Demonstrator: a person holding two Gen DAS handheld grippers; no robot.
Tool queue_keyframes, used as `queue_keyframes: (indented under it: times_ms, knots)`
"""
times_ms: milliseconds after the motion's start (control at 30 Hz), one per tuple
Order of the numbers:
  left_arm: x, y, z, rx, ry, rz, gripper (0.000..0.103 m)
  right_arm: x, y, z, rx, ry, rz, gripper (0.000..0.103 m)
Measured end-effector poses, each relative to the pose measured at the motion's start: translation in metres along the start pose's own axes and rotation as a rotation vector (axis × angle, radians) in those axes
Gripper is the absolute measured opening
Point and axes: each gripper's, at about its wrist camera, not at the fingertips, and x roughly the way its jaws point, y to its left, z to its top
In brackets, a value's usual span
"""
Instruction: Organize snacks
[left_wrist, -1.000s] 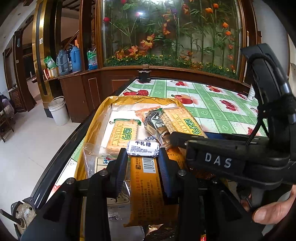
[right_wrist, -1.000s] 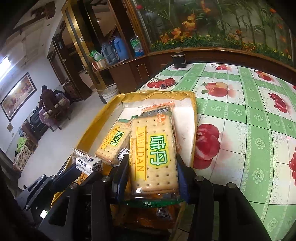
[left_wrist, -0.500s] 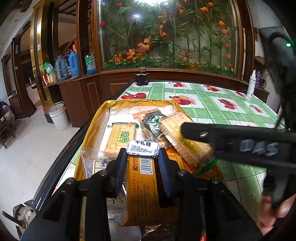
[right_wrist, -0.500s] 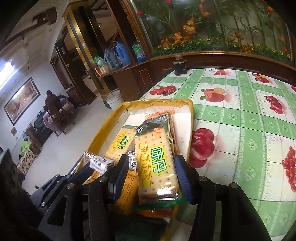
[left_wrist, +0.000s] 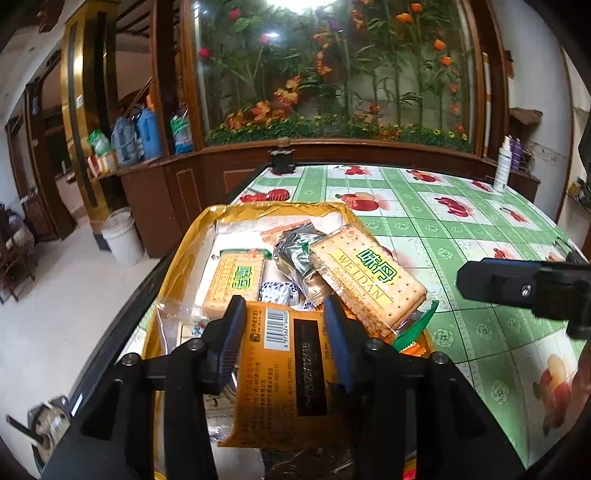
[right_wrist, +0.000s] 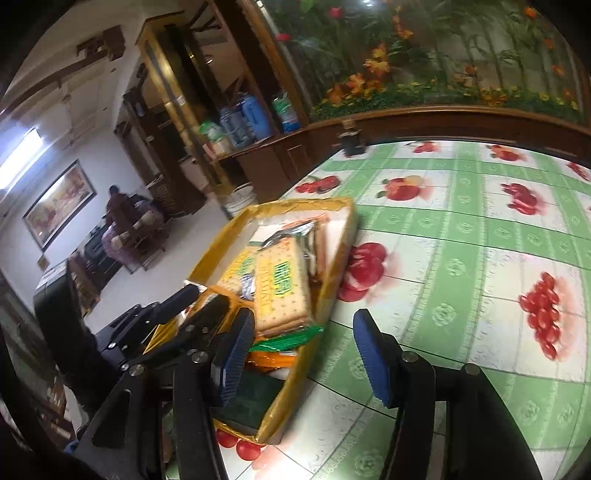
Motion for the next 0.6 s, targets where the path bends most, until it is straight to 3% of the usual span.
queue_keyframes:
  times_ms: [100,233,333,467,600]
  knots:
    - [-0.004,-0.006,-0.001,-0.006,0.033,0.036,0.046,0.003,0.000,0.004,-0.030,0.013,0.029,0.058]
    - [-0.023,-0.012,-0.007,-0.008,0.063,0.082,0.046,-0.009,-0.018,0.003,0.015,-0.043,0.038,0.061]
    - [-0.042,-0.010,-0.014,-0.066,0.092,0.075,0.046,-0.012,-0.023,-0.002,0.019,-0.066,0.009,0.061]
    - [-0.065,-0.008,-0.026,-0.119,0.111,0.063,0.046,-0.014,-0.017,-0.009,0.023,-0.030,0.007,0.061]
    - [-0.081,-0.008,-0.036,-0.145,0.112,0.038,0.050,-0.034,0.000,-0.022,-0.042,-0.055,-0.008,0.061]
